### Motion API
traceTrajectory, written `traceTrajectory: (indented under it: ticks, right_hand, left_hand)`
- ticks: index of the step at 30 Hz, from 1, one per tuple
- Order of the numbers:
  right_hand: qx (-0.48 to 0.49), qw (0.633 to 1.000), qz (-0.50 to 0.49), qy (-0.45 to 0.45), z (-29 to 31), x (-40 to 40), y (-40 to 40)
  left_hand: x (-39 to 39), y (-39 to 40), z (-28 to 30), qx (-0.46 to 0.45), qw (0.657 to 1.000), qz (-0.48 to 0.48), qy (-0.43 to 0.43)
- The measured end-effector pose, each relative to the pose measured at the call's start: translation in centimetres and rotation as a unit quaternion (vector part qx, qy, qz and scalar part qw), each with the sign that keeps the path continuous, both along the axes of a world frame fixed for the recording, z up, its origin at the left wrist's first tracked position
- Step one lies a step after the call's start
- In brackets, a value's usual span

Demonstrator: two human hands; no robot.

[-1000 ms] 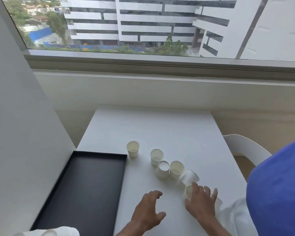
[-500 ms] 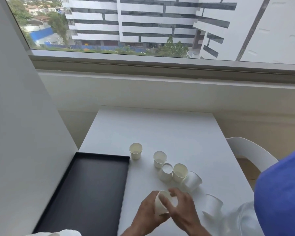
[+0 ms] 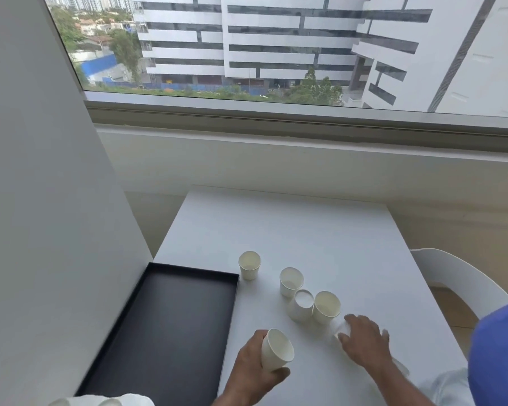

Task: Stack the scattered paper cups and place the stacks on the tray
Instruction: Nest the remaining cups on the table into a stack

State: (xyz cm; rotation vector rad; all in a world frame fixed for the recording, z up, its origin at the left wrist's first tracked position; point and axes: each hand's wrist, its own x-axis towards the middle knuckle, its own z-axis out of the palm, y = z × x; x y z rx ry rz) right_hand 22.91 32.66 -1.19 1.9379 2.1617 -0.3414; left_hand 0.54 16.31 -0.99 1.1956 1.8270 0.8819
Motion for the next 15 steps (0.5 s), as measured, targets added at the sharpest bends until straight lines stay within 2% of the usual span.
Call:
traceTrajectory:
  ticks: [4, 8, 12, 15]
  right_hand:
    - [0.027, 0.993, -0.015, 0.115, -0.5, -0.7, -2.2]
    - [0.047, 0.967, -0.034, 0.247, 0.0, -1.9, -4.6]
    - [0.083, 0.9, -0.049, 0.425, 1.5, -3.5, -7.1]
    - [0.113, 0.855, 0.001, 0.505, 2.8, -4.9, -8.9]
  left_hand:
    - [-0.3, -0.1, -0.2, -0.017, 1.0, 0.002, 0.007]
    - [-0.4, -0.3, -0.7, -0.036, 0.999, -0.009, 0.029]
    - [-0.4, -0.6, -1.3, -0.056, 0.997, -0.021, 0.05]
    - [-0.4, -0.5, -1.3, -0.05, 0.997, -0.028, 0.059]
